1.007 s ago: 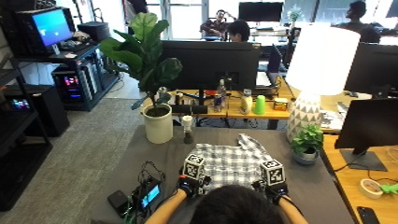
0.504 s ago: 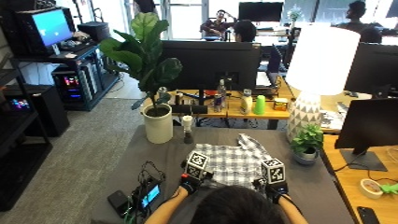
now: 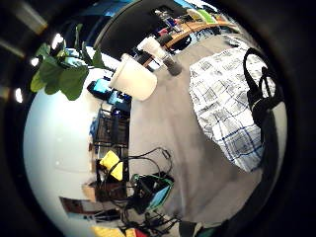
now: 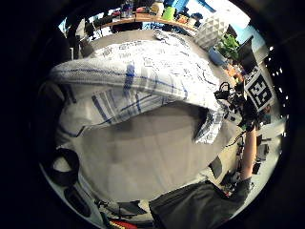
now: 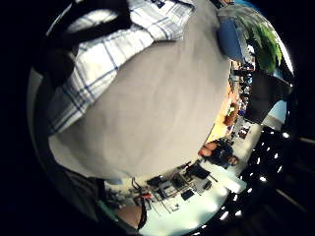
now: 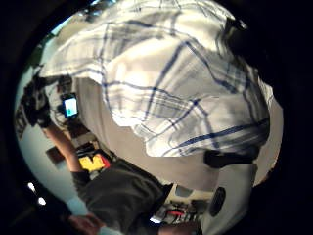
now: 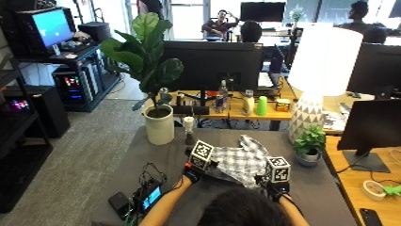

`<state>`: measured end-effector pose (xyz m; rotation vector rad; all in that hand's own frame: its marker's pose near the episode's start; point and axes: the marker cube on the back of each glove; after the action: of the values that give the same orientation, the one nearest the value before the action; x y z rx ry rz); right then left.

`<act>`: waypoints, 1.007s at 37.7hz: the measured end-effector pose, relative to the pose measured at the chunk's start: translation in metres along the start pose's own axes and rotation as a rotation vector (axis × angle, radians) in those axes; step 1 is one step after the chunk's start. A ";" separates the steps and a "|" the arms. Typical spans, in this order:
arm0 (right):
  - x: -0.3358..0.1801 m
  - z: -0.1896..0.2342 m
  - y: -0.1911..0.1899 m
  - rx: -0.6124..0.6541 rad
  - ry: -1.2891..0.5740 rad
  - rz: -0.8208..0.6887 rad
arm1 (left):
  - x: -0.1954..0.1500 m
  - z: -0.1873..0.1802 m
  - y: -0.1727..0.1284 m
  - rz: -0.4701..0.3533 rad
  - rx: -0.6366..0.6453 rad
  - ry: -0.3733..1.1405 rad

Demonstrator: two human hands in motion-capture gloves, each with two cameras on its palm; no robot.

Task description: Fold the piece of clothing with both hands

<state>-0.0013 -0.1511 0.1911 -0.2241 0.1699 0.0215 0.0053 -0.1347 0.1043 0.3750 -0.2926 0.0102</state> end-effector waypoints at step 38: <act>-0.042 -0.115 -0.030 0.104 -0.195 0.209 | -0.041 -0.013 0.025 -0.143 -0.401 0.069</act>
<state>-0.0610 -0.2062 0.0940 -0.0985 -0.0001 0.2405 -0.0321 -0.1055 0.0903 -0.0040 -0.1924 -0.1739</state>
